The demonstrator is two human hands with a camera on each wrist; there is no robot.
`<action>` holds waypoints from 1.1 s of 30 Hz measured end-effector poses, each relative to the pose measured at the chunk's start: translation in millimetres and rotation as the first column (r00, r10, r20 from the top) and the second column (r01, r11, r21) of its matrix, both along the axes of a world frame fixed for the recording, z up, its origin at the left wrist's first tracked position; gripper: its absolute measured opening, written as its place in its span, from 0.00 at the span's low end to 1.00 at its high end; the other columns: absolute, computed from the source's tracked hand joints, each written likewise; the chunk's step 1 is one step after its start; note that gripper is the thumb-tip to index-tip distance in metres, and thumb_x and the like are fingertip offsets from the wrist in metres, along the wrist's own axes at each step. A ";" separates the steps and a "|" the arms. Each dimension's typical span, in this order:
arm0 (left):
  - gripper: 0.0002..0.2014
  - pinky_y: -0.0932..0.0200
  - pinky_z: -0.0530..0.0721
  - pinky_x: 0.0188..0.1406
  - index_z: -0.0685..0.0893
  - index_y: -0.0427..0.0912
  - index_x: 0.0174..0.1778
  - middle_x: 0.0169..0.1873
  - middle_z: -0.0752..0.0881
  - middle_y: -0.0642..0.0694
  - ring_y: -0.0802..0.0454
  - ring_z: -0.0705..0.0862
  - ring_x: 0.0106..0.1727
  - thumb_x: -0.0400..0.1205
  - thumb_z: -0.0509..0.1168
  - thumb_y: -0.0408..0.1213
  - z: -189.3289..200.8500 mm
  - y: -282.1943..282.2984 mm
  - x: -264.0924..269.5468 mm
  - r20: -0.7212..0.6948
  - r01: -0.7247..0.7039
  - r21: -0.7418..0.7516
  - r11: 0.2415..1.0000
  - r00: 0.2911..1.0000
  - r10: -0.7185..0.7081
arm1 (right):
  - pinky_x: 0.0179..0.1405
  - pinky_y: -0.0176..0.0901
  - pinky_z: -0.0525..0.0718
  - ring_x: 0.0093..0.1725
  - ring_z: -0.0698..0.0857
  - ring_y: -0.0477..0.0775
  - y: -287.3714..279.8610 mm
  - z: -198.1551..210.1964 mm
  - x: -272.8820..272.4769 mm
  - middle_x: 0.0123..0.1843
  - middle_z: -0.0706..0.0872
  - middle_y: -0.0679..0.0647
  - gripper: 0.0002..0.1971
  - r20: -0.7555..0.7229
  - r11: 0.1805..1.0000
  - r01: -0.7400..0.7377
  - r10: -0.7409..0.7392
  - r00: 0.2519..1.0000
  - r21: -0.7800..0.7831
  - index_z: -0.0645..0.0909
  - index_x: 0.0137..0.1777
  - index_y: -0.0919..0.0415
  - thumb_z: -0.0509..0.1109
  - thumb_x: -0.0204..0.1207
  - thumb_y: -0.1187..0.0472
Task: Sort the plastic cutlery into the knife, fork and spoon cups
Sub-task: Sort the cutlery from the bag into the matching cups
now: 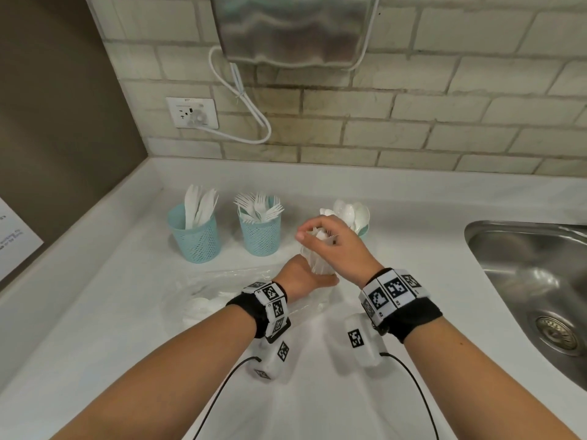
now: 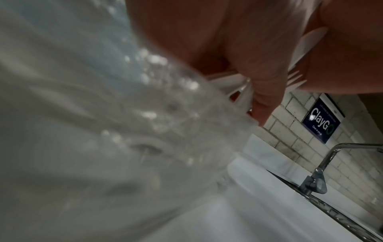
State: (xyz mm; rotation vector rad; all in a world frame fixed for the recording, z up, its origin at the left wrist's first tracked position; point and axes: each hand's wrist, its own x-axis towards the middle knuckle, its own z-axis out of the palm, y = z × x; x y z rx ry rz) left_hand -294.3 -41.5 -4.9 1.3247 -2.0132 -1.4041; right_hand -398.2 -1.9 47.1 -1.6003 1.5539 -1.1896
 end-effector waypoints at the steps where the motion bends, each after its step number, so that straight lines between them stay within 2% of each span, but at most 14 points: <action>1: 0.16 0.61 0.83 0.42 0.78 0.43 0.45 0.42 0.85 0.46 0.53 0.84 0.43 0.72 0.76 0.47 -1.4 -1.1 -0.6 -0.006 0.008 -0.001 1.000 1.000 -0.008 | 0.53 0.21 0.69 0.52 0.76 0.31 0.8 1.5 -0.7 0.53 0.80 0.44 0.11 0.017 1.000 0.009 -0.009 1.000 0.015 0.86 0.50 0.53 0.74 0.72 0.49; 3: 0.18 0.60 0.82 0.40 0.78 0.43 0.45 0.40 0.84 0.47 0.54 0.83 0.40 0.72 0.76 0.49 0.3 -1.2 -0.8 0.016 0.015 -0.027 1.000 1.000 -0.015 | 0.55 0.26 0.70 0.55 0.77 0.36 1.8 5.4 -2.6 0.55 0.80 0.47 0.12 0.074 0.999 0.050 -0.049 0.996 -0.013 0.86 0.49 0.51 0.71 0.73 0.45; 6: 0.14 0.59 0.82 0.39 0.80 0.45 0.41 0.34 0.83 0.51 0.57 0.81 0.35 0.72 0.77 0.47 -2.8 -4.9 0.2 -0.034 0.061 0.008 0.998 0.998 -0.061 | 0.58 0.27 0.73 0.54 0.80 0.41 1.8 5.1 -5.1 0.52 0.83 0.48 0.13 0.039 0.984 0.113 -0.109 0.993 -0.135 0.86 0.48 0.52 0.61 0.83 0.50; 8: 0.13 0.62 0.81 0.42 0.82 0.44 0.44 0.36 0.85 0.51 0.56 0.82 0.38 0.70 0.78 0.41 -4.0 -5.6 3.0 -0.063 0.127 0.010 0.992 0.990 -0.126 | 0.59 0.32 0.74 0.55 0.81 0.43 -0.3 -2.2 -8.4 0.52 0.84 0.47 0.15 -0.014 0.986 0.120 -0.123 0.992 -0.117 0.85 0.51 0.52 0.56 0.86 0.54; 10: 0.12 0.58 0.81 0.47 0.84 0.40 0.42 0.37 0.86 0.48 0.52 0.84 0.40 0.69 0.79 0.37 -8.2 -8.8 4.9 -0.035 0.168 0.004 0.986 0.985 -0.167 | 0.59 0.36 0.74 0.56 0.80 0.43 -0.7 -8.6 -12.6 0.55 0.83 0.44 0.15 -0.057 0.994 0.099 -0.102 0.993 -0.053 0.82 0.59 0.53 0.53 0.87 0.56; 12: 0.17 0.52 0.83 0.51 0.84 0.35 0.46 0.42 0.88 0.41 0.44 0.86 0.46 0.69 0.79 0.41 -9.6 -9.1 5.5 -0.022 0.158 -0.016 0.987 0.987 -0.158 | 0.64 0.38 0.73 0.62 0.79 0.43 0.9 -7.8 -15.9 0.60 0.81 0.43 0.17 -0.057 0.998 0.065 -0.065 0.996 -0.002 0.79 0.66 0.53 0.53 0.87 0.53; 14: 0.22 0.47 0.83 0.55 0.84 0.37 0.53 0.48 0.89 0.37 0.42 0.87 0.51 0.69 0.79 0.46 -9.5 -9.3 4.7 -0.056 0.120 -0.041 0.992 0.991 -0.122 | 0.68 0.38 0.73 0.65 0.79 0.44 3.9 0.6 -16.0 0.64 0.80 0.45 0.19 -0.004 0.998 0.065 -0.065 0.998 -0.003 0.77 0.70 0.52 0.52 0.86 0.49; 18: 0.08 0.57 0.85 0.50 0.85 0.48 0.46 0.40 0.88 0.50 0.56 0.86 0.43 0.74 0.75 0.38 11.7 -9.2 3.6 -0.232 0.080 -0.062 0.995 0.968 -0.093 | 0.64 0.43 0.78 0.62 0.83 0.48 6.5 25.2 -13.1 0.63 0.83 0.49 0.20 0.178 0.981 0.156 -0.134 0.975 -0.114 0.76 0.69 0.51 0.50 0.86 0.47; 20: 0.05 0.57 0.86 0.51 0.86 0.42 0.45 0.37 0.88 0.47 0.54 0.87 0.41 0.76 0.74 0.37 24.9 -12.2 7.3 -0.296 0.073 -0.089 0.993 0.950 -0.096 | 0.68 0.45 0.76 0.65 0.80 0.47 5.6 34.7 -12.3 0.65 0.82 0.49 0.19 0.198 0.959 0.214 -0.177 0.964 -0.184 0.77 0.68 0.50 0.50 0.86 0.48; 22: 0.07 0.67 0.84 0.47 0.86 0.36 0.46 0.35 0.88 0.43 0.54 0.87 0.39 0.78 0.72 0.37 38.7 -14.2 15.0 -0.334 0.035 -0.106 0.994 0.940 -0.069 | 0.70 0.49 0.75 0.68 0.77 0.49 4.6 41.5 -9.9 0.64 0.81 0.47 0.16 0.201 0.928 0.279 -0.232 0.952 -0.248 0.77 0.64 0.44 0.53 0.84 0.47; 25: 0.06 0.73 0.81 0.43 0.85 0.39 0.45 0.32 0.88 0.41 0.54 0.86 0.36 0.79 0.71 0.38 54.5 -17.2 27.2 -0.388 -0.004 -0.110 0.994 0.921 -0.040 | 0.61 0.51 0.80 0.60 0.79 0.49 3.7 47.8 0.4 0.59 0.82 0.48 0.10 0.228 0.919 0.304 -0.249 0.941 -0.250 0.80 0.57 0.42 0.61 0.79 0.51; 28: 0.14 0.52 0.86 0.49 0.84 0.42 0.58 0.43 0.89 0.33 0.47 0.86 0.34 0.77 0.72 0.40 60.5 -18.6 38.5 -0.459 0.030 -0.082 0.996 0.886 -0.065 | 0.45 0.41 0.82 0.43 0.80 0.44 1.1 46.6 16.9 0.50 0.84 0.49 0.11 0.238 0.958 0.231 -0.188 0.953 -0.170 0.83 0.57 0.54 0.71 0.77 0.52; 30: 0.18 0.44 0.86 0.48 0.83 0.45 0.63 0.48 0.88 0.30 0.45 0.84 0.31 0.77 0.73 0.38 60.0 -17.5 45.5 -0.485 0.041 -0.050 0.998 0.873 -0.060 | 0.37 0.40 0.82 0.34 0.79 0.44 -2.4 43.5 26.8 0.41 0.84 0.48 0.10 0.246 0.966 0.207 -0.165 0.955 -0.157 0.84 0.52 0.56 0.73 0.75 0.54; 33: 0.12 0.44 0.87 0.42 0.84 0.36 0.53 0.36 0.84 0.35 0.48 0.82 0.28 0.75 0.74 0.31 58.0 -15.4 57.4 -0.528 -0.021 0.048 0.999 0.848 0.043 | 0.32 0.43 0.82 0.30 0.81 0.50 -9.4 40.7 35.1 0.32 0.82 0.52 0.06 0.273 0.966 0.193 -0.142 0.951 -0.172 0.81 0.42 0.59 0.71 0.77 0.58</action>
